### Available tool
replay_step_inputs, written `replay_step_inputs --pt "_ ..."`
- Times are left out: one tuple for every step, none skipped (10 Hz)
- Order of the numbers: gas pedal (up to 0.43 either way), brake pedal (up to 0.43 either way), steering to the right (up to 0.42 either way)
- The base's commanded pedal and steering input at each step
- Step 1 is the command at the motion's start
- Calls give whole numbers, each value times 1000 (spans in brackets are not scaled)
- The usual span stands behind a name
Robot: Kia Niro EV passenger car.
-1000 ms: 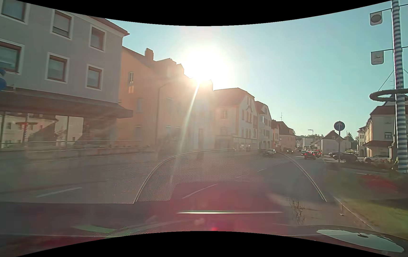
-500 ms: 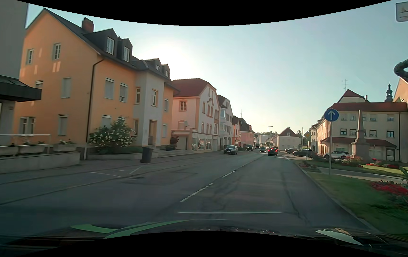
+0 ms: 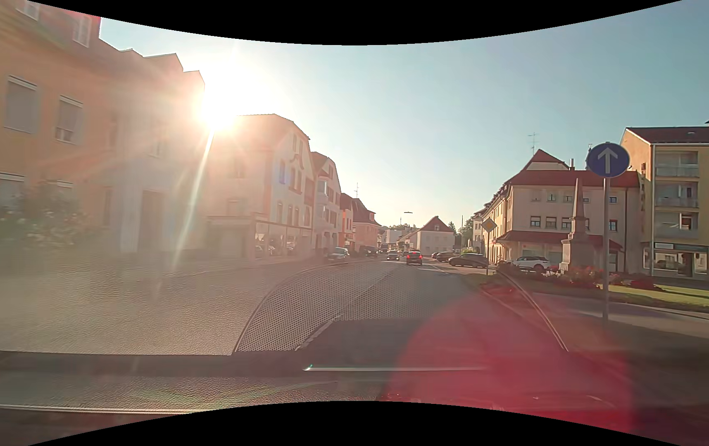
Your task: Follow the waypoints while adhering to traffic rules and regulations
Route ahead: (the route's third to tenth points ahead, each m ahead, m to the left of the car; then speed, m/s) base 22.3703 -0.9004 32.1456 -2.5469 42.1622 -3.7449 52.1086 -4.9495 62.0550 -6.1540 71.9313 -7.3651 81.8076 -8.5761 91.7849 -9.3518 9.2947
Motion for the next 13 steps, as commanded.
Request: replay_step_inputs --pt "98 0 139" --pt "110 0 119" --pt "138 0 99" --pt "138 0 87" --pt "150 0 69" --pt "150 0 49" --pt "157 0 34" --pt "157 0 19" --pt "138 0 10" --pt "0 0 5" --pt "0 0 7" --pt "0 0 8" --pt "0 0 7"
